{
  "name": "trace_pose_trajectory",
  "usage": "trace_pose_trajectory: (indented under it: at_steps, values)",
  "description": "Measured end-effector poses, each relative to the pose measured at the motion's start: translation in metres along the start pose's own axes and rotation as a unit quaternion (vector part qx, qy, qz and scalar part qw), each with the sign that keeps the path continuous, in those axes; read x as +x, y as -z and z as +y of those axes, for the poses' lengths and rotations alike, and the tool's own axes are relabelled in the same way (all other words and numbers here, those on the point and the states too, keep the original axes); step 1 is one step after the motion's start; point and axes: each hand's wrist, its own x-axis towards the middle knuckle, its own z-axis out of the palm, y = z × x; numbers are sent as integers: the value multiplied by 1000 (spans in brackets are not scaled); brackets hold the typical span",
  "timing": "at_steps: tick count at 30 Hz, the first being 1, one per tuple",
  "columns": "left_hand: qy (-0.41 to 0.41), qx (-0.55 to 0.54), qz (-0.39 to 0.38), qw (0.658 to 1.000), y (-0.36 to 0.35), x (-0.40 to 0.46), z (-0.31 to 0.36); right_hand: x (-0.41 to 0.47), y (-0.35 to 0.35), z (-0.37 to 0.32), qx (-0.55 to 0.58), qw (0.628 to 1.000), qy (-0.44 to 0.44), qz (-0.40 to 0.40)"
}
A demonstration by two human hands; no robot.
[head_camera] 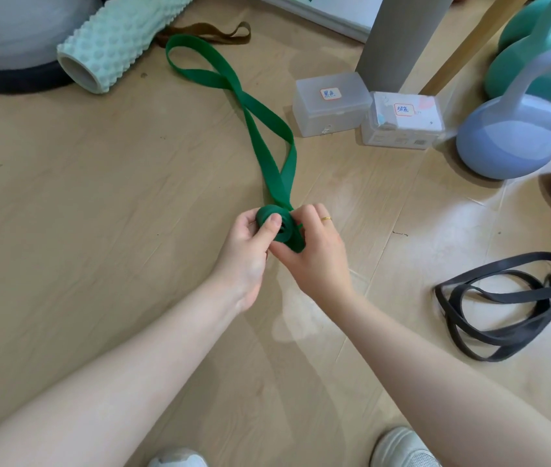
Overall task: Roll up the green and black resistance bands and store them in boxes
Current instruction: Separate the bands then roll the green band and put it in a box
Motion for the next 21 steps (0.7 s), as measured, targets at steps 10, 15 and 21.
trace_pose_trajectory:
  at_steps: [10, 15, 21]
  values:
    - [106, 389, -161, 901, 23, -2, 2, -12, 41, 50, -161, 920, 302, -192]
    - [75, 392, -148, 905, 19, -1, -8, -13, 41, 52, -121, 933, 240, -238]
    - [-70, 520, -139, 840, 14, -6, -10, -9, 42, 65, -80, 956, 83, -270]
